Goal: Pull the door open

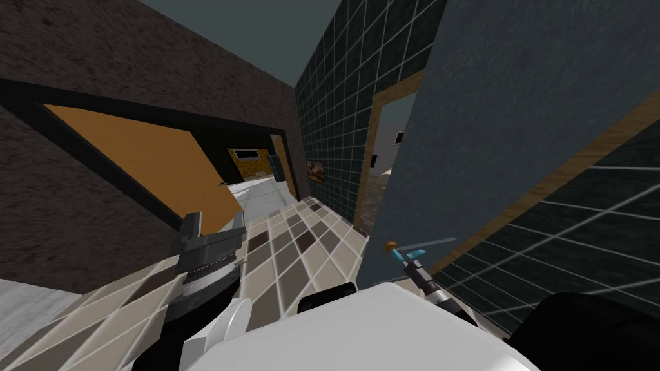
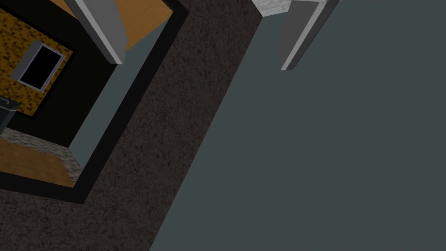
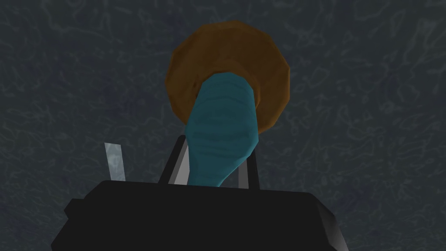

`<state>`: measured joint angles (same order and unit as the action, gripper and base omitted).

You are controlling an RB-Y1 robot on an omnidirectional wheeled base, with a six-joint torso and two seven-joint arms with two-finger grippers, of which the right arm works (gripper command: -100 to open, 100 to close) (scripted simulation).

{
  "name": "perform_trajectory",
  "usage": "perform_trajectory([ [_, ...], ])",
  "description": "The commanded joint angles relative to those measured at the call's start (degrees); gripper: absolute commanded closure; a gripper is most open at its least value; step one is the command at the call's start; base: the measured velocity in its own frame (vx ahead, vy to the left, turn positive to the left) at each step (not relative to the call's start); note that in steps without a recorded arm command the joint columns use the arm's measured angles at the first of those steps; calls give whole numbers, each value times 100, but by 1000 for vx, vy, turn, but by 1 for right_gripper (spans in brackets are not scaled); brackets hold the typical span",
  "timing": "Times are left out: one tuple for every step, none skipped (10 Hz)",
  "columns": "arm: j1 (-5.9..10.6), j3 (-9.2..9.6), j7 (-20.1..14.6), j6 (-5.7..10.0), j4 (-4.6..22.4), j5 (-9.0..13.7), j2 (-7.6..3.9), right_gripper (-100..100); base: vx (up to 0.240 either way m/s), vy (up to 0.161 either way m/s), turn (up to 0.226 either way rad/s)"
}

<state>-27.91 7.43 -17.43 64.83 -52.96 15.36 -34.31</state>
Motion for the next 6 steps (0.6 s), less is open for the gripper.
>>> perform_trajectory([
  [1, 12, -23, 111, 81, 5, -48, 100, -193, -26, 156],
  [7, 30, -41, 163, 126, 5, -69, 100, -209, -37, 153],
  [13, 47, -58, 213, 169, 5, -90, 100, -207, -55, 156],
  [18, 62, -73, 259, 208, 4, -108, 100, -218, -52, 135],
  [22, 76, -87, 299, 242, 4, -124, 100, -226, -51, 122],
  [27, 91, -102, 343, 280, 4, -142, 100, -211, -32, 130],
])
